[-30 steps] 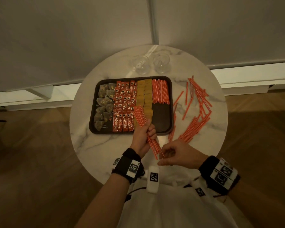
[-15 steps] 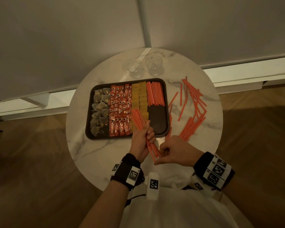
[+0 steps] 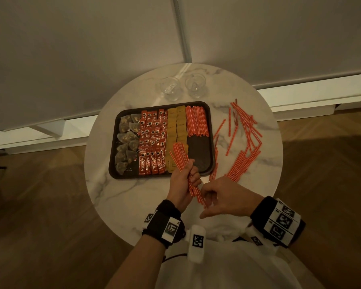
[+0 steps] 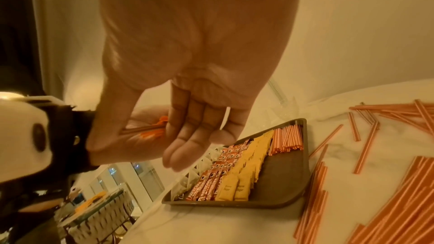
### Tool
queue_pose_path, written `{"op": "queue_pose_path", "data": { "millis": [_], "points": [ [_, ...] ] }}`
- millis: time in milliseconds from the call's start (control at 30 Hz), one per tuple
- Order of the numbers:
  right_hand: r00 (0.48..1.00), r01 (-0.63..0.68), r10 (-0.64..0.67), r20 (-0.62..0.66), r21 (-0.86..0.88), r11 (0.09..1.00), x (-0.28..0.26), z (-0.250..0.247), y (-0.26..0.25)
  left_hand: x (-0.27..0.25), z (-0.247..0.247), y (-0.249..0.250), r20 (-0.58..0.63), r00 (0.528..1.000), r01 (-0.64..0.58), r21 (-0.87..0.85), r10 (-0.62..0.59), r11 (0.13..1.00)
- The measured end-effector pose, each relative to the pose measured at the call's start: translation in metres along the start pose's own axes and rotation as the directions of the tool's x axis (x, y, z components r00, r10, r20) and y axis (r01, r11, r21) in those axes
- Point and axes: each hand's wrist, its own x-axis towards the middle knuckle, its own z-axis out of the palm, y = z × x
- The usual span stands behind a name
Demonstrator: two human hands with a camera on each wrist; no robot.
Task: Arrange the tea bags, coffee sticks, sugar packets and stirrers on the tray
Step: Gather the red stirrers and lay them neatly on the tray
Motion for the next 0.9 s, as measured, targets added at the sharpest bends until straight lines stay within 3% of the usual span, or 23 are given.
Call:
{"op": "queue_pose_path", "data": {
  "millis": [133, 433, 533, 600, 700, 800, 833, 867, 900],
  "points": [
    [0.999, 0.004, 0.001, 0.052, -0.087, 0.996, -0.002, -0.005, 0.000, 0.000, 0.002, 0.001, -0.007, 1.000, -0.004, -0.018, 0.004, 1.000],
    [0.974, 0.065, -0.094, -0.204, -0.144, 0.988, 0.008, -0.007, 0.003, -0.005, 0.009, -0.005, -0.005, 1.000, 0.025, 0.037, -0.025, 0.999],
    [0.984, 0.045, -0.072, -0.165, -0.161, 0.986, 0.006, -0.003, 0.003, -0.006, 0.006, -0.004, 0.033, 0.998, 0.056, 0.092, -0.059, 0.994],
    [0.994, 0.014, -0.021, -0.106, -0.067, 0.998, 0.003, -0.009, 0.005, -0.008, 0.002, -0.002, 0.068, 0.991, 0.101, 0.189, -0.116, 0.977],
    [0.971, -0.083, 0.087, -0.223, 0.025, 0.996, 0.000, -0.031, 0.010, -0.014, -0.007, 0.000, 0.109, 0.971, 0.137, 0.481, -0.215, 0.866],
    [0.833, -0.093, 0.122, -0.539, 0.081, 0.992, 0.005, -0.048, 0.019, -0.021, -0.011, 0.001, 0.153, 0.941, 0.114, 0.698, -0.302, 0.707],
    [0.793, -0.098, 0.161, -0.587, 0.137, 0.986, 0.008, -0.051, 0.021, -0.023, -0.010, 0.001, 0.167, 0.933, 0.082, 0.763, -0.317, 0.642],
    [0.791, -0.132, 0.215, -0.573, 0.184, 0.974, 0.011, -0.052, 0.022, -0.024, -0.009, 0.000, 0.181, 0.927, 0.040, 0.823, -0.330, 0.567],
    [0.825, -0.184, 0.259, -0.502, 0.195, 0.963, 0.015, -0.051, 0.022, -0.025, -0.007, -0.001, 0.192, 0.920, 0.003, 0.868, -0.341, 0.497]
  ]
}}
